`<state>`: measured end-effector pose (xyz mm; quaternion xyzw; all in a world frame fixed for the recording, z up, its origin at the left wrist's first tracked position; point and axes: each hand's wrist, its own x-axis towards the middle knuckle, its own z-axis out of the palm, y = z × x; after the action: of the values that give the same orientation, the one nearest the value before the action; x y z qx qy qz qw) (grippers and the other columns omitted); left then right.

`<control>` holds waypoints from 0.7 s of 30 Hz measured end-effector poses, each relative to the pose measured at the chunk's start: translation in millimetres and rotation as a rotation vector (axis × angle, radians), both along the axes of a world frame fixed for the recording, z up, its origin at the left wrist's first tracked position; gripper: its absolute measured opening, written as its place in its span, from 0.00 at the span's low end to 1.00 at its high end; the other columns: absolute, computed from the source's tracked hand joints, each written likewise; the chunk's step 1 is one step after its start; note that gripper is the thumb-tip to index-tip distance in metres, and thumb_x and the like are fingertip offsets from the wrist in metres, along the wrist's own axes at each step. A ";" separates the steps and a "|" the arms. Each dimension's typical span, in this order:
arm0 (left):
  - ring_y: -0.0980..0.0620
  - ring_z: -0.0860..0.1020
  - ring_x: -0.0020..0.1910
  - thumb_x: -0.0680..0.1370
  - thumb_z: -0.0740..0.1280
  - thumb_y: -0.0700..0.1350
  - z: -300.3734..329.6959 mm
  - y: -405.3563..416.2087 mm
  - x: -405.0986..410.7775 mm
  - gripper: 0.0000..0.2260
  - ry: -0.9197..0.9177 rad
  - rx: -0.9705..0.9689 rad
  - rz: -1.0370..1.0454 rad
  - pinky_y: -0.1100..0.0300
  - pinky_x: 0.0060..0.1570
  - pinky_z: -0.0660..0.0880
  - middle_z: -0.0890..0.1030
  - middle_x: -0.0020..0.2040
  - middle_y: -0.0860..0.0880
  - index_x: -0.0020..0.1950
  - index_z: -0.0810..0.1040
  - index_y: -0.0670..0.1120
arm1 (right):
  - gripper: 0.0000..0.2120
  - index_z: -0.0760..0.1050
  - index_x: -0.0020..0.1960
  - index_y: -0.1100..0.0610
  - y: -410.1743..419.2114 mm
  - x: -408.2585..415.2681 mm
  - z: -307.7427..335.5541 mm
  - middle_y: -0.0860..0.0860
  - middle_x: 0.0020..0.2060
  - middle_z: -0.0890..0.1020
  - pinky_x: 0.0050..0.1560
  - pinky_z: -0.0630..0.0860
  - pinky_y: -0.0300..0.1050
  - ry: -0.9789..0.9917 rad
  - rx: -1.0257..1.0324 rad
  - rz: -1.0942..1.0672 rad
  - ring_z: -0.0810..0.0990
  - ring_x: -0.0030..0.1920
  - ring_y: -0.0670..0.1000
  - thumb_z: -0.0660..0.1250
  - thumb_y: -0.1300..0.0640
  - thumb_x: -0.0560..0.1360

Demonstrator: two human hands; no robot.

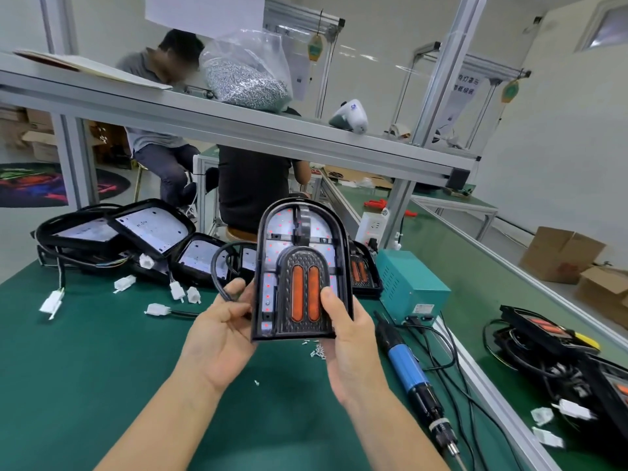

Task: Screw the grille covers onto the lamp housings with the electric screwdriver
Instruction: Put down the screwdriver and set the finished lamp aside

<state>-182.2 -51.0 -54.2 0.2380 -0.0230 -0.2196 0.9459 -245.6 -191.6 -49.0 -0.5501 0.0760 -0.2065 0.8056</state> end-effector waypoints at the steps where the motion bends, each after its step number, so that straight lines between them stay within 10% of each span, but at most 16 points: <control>1: 0.50 0.84 0.39 0.66 0.58 0.33 1.9 1.1 -0.3 0.16 -0.038 0.040 0.004 0.55 0.35 0.81 0.85 0.45 0.47 0.44 0.80 0.48 | 0.22 0.80 0.57 0.58 0.1 0.7 -0.3 0.57 0.53 0.85 0.62 0.76 0.55 0.000 -0.047 -0.020 0.82 0.54 0.56 0.77 0.49 0.67; 9: 0.44 0.80 0.57 0.70 0.70 0.48 14.3 4.8 -10.3 0.24 -0.307 0.198 -0.017 0.49 0.49 0.80 0.80 0.59 0.44 0.65 0.75 0.45 | 0.18 0.81 0.55 0.55 -2.5 2.4 1.1 0.55 0.51 0.85 0.63 0.75 0.60 -0.033 -0.223 -0.059 0.82 0.56 0.60 0.74 0.47 0.69; 13: 0.46 0.83 0.48 0.67 0.71 0.42 14.8 -3.3 -12.8 0.24 -0.264 0.356 0.139 0.51 0.44 0.81 0.83 0.54 0.42 0.63 0.75 0.40 | 0.11 0.82 0.53 0.47 -5.0 0.4 3.1 0.49 0.50 0.86 0.55 0.78 0.41 -0.064 -0.302 -0.013 0.83 0.54 0.51 0.73 0.52 0.70; 21: 0.49 0.84 0.43 0.67 0.70 0.43 7.0 -4.5 -10.1 0.19 -0.246 0.416 0.138 0.55 0.37 0.81 0.84 0.50 0.43 0.58 0.79 0.41 | 0.29 0.75 0.63 0.45 -26.6 3.6 25.8 0.43 0.62 0.77 0.61 0.72 0.36 -0.094 -0.289 -0.158 0.73 0.63 0.36 0.78 0.58 0.65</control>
<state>-192.2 -55.5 -47.1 0.4533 -0.0762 -0.1240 0.8794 -242.0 -218.1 -23.2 -0.6423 0.0507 -0.3035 0.7020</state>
